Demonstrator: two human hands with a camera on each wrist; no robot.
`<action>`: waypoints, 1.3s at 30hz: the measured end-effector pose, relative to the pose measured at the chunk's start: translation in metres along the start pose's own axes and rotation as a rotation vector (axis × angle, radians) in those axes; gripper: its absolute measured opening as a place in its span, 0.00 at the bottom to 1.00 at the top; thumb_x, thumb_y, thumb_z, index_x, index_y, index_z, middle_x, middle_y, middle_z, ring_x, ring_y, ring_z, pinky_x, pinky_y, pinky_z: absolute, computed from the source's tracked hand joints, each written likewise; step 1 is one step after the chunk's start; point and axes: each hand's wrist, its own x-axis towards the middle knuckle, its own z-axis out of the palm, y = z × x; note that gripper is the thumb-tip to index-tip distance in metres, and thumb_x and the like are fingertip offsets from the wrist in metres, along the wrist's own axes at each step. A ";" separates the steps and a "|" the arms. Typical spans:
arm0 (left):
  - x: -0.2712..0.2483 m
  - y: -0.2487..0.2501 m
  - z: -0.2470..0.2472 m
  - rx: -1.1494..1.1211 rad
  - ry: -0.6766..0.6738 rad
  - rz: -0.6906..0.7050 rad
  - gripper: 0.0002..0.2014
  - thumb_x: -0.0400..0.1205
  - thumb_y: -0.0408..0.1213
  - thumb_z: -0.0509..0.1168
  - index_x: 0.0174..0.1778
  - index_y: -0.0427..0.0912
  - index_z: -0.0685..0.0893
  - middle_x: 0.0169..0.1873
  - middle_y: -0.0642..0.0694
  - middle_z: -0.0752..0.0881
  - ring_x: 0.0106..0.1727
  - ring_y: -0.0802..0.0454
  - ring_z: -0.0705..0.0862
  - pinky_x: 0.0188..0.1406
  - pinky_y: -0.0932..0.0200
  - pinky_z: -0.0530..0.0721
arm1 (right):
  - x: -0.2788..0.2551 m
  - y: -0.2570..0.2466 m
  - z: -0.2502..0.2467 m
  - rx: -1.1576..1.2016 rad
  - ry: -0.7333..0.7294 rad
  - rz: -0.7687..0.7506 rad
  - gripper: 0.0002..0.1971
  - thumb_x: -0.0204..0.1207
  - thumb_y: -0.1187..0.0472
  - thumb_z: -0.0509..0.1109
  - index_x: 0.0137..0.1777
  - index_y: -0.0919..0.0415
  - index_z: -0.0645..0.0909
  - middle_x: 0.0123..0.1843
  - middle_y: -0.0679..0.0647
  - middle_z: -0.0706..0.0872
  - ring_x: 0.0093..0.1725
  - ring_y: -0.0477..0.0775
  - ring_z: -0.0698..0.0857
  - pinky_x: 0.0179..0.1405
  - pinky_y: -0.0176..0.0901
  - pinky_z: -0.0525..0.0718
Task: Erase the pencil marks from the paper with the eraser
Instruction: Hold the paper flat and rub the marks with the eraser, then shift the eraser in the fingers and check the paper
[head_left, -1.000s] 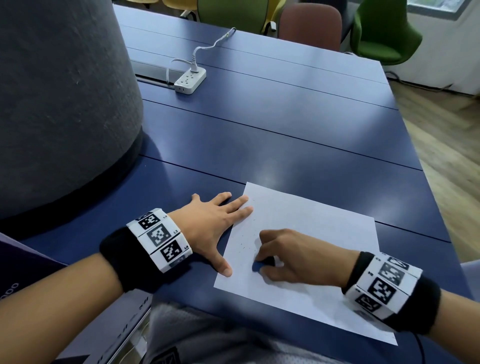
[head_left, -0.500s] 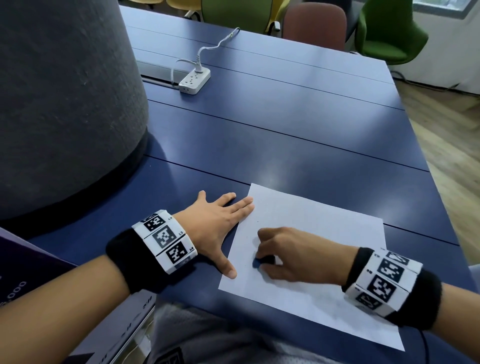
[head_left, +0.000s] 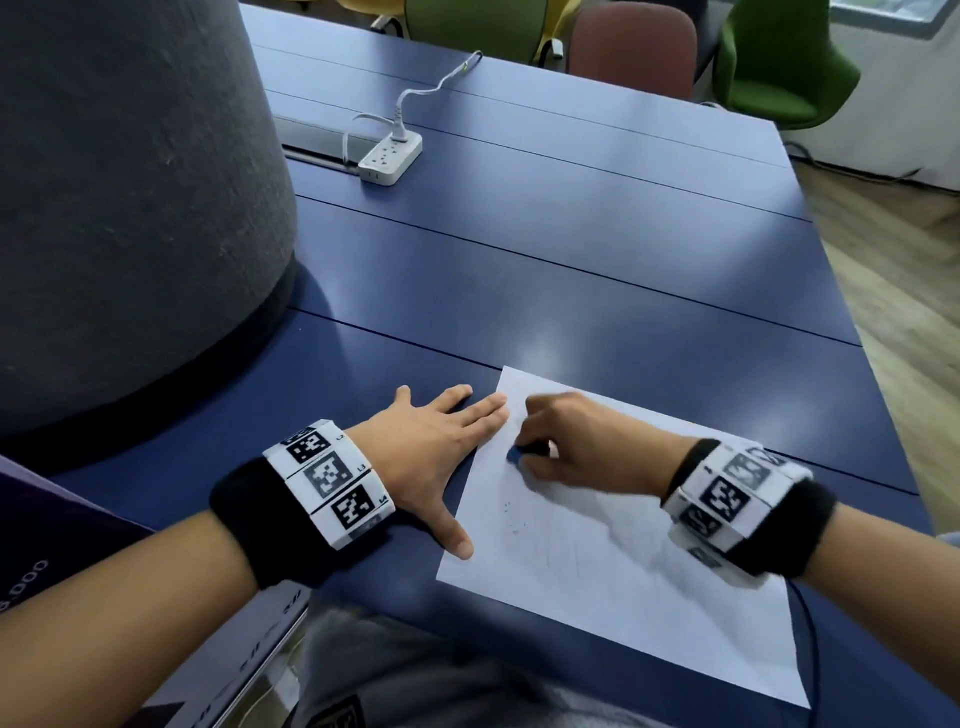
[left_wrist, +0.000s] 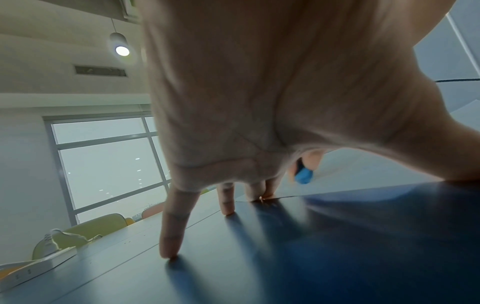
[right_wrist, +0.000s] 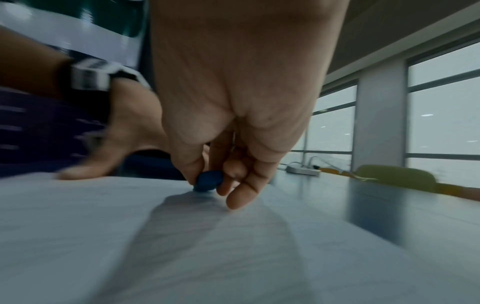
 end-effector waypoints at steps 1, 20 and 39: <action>0.000 0.000 0.000 -0.005 -0.001 0.000 0.69 0.60 0.76 0.71 0.85 0.51 0.34 0.83 0.61 0.32 0.85 0.51 0.35 0.76 0.24 0.55 | -0.003 -0.004 0.003 0.006 -0.035 -0.026 0.10 0.75 0.56 0.68 0.41 0.61 0.87 0.37 0.52 0.80 0.36 0.51 0.78 0.41 0.44 0.79; -0.001 0.004 0.008 0.041 0.045 0.005 0.70 0.59 0.79 0.68 0.85 0.50 0.32 0.84 0.58 0.32 0.85 0.49 0.35 0.80 0.30 0.47 | -0.084 0.021 0.019 0.038 0.182 0.263 0.07 0.82 0.56 0.63 0.58 0.52 0.78 0.65 0.45 0.81 0.67 0.50 0.79 0.63 0.42 0.78; -0.019 0.068 0.076 0.157 0.252 0.322 0.46 0.80 0.73 0.33 0.85 0.42 0.59 0.84 0.42 0.59 0.84 0.43 0.58 0.76 0.34 0.53 | -0.098 0.034 0.034 0.074 0.017 0.255 0.21 0.86 0.55 0.56 0.78 0.53 0.64 0.84 0.42 0.61 0.83 0.33 0.46 0.81 0.29 0.50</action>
